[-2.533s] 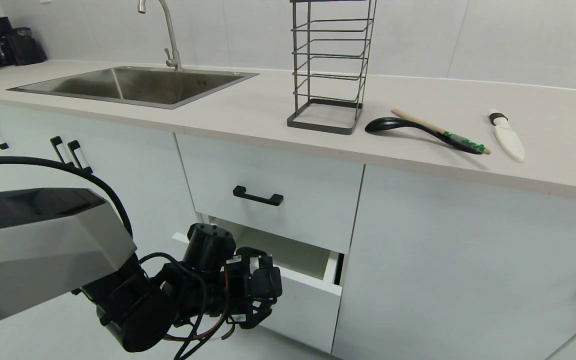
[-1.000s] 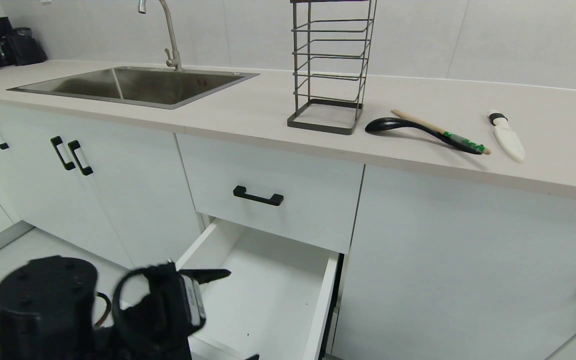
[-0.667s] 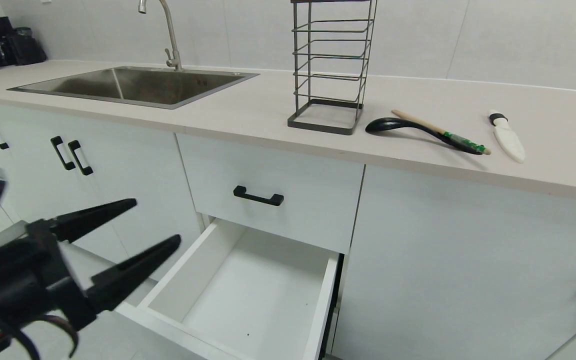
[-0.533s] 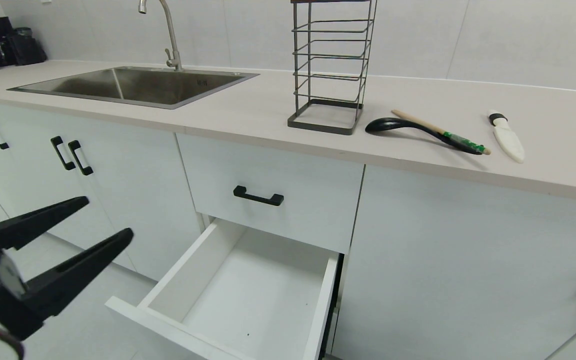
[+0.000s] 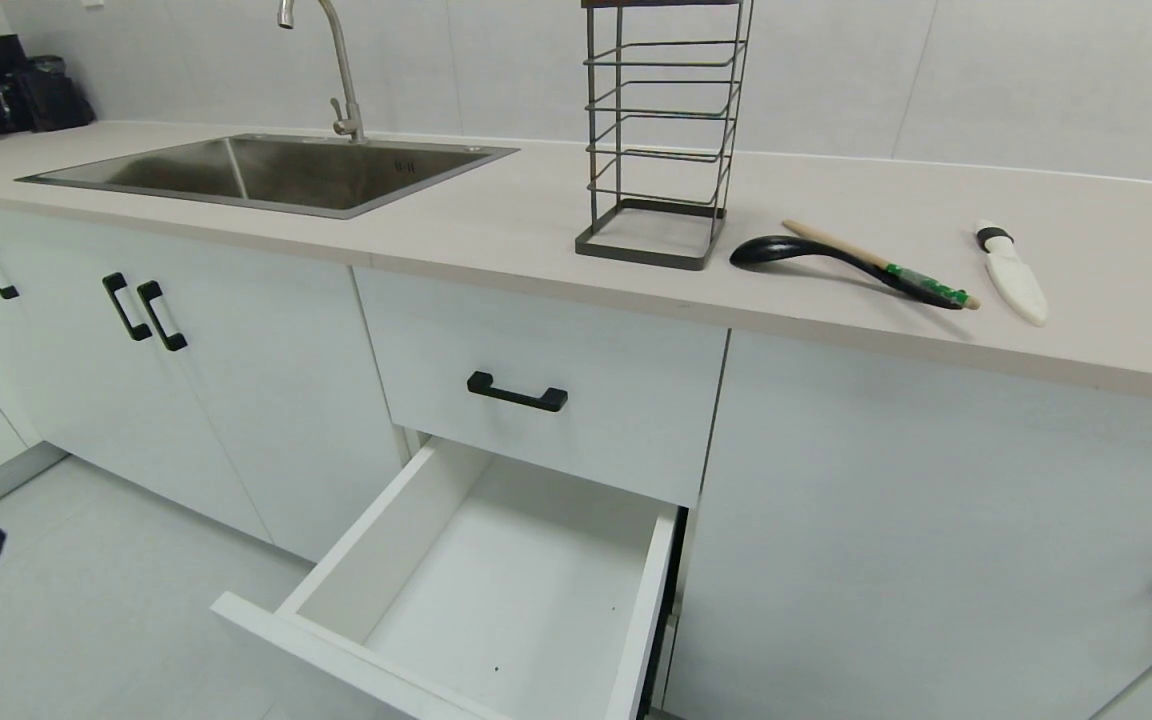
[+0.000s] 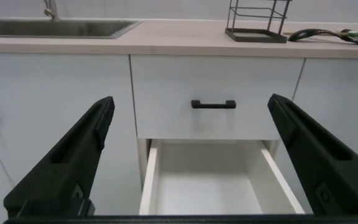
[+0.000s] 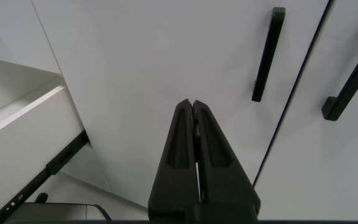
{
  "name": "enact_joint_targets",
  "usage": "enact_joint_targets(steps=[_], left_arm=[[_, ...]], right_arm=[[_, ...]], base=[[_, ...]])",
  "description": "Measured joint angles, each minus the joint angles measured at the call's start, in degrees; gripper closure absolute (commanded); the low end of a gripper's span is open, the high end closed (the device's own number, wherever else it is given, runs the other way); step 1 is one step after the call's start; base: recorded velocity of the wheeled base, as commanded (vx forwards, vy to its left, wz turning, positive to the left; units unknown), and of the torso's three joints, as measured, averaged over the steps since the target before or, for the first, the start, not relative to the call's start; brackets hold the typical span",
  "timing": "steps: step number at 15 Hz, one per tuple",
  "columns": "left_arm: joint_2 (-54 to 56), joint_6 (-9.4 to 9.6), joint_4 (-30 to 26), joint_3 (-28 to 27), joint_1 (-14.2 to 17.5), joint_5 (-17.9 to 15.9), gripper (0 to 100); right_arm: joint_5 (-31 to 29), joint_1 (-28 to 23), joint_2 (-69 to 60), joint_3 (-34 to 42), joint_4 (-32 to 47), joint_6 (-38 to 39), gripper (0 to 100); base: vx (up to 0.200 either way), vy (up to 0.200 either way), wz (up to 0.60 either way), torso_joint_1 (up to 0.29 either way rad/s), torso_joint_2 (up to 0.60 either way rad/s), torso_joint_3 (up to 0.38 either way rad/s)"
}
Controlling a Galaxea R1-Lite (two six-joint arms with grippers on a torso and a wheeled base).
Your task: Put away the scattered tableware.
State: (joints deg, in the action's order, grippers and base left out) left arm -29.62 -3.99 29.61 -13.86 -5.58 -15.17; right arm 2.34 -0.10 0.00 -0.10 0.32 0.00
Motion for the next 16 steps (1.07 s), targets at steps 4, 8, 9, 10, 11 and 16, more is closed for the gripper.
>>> enact_joint_targets(steps=[4,8,9,10,11,16], left_arm=[[7.35,5.00,-0.35,3.61,1.84,-0.32,0],[18.16,6.08,-8.18,7.56,3.72,-0.33,0],[20.81,6.14,-11.01,8.46,4.11,-0.32,0],[23.37,6.25,-13.45,9.73,4.49,-0.22,0],[25.55,7.59,-16.64,11.47,4.90,0.63,0],[29.38,9.84,-26.60,13.64,5.58,13.20,0]], right_arm=[[0.01,0.00,0.00,0.00,0.00,0.00,100],[0.01,0.00,0.00,0.00,0.00,0.02,100],[0.01,0.00,0.00,0.00,0.00,0.00,100],[0.01,0.00,0.00,0.00,0.01,0.00,100],[0.01,0.00,0.00,0.00,-0.02,0.00,100],[0.00,0.00,0.00,0.00,-0.02,0.00,100]], base=[[0.000,0.000,0.00,0.000,0.00,0.000],[0.000,0.000,0.00,0.000,0.00,0.000],[0.000,0.000,0.00,0.000,0.00,0.000],[0.000,0.000,0.00,0.000,0.00,0.000],[0.000,0.000,0.00,0.000,0.00,0.000],[0.000,0.000,0.00,0.000,0.00,0.000]])
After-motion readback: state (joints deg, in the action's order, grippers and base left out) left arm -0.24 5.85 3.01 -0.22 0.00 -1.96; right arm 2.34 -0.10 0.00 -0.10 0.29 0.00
